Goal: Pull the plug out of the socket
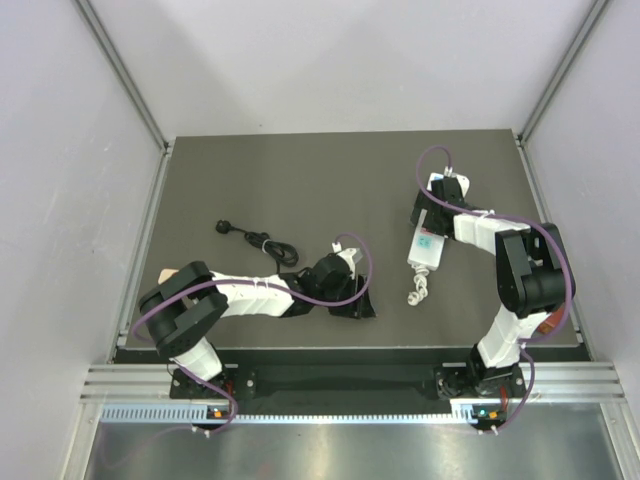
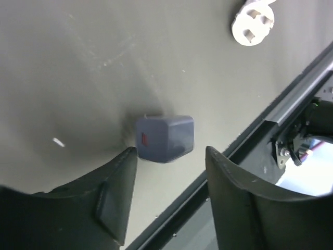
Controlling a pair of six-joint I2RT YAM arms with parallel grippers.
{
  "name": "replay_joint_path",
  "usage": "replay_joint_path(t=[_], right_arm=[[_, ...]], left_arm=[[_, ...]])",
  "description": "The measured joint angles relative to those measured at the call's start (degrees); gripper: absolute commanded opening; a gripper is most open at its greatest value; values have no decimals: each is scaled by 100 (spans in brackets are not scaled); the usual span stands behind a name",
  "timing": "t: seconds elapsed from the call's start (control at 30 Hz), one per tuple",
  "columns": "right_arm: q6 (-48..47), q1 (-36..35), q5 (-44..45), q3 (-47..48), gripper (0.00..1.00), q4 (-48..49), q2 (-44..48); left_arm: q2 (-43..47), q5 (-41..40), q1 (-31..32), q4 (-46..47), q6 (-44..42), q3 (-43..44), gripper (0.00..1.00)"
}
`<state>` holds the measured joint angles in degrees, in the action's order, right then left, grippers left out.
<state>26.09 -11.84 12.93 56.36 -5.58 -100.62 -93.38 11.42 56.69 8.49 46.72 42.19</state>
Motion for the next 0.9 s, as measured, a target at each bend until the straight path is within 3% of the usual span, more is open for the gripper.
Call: replay_joint_path(t=[0.17,0.33,0.63,0.77,0.9], right_arm=[[0,2,-4,0,100,0,0],[2,2,-9,0,100,0,0],[-15,0,-15,2,100,0,2],[-46,2,9,0,100,-13,11],[-76,-2,236,11,100,-251,57]], left_arm=[[13,-179,0,-136,-61,48,69],[350,-728,0,-704,-219,87,71],[2662,-2428,33,-1768,-424,-98,75],[3545,-2632,37,-1762,-321,-632,75],[3783,-2549,46,-1847,-79,-1357,75]])
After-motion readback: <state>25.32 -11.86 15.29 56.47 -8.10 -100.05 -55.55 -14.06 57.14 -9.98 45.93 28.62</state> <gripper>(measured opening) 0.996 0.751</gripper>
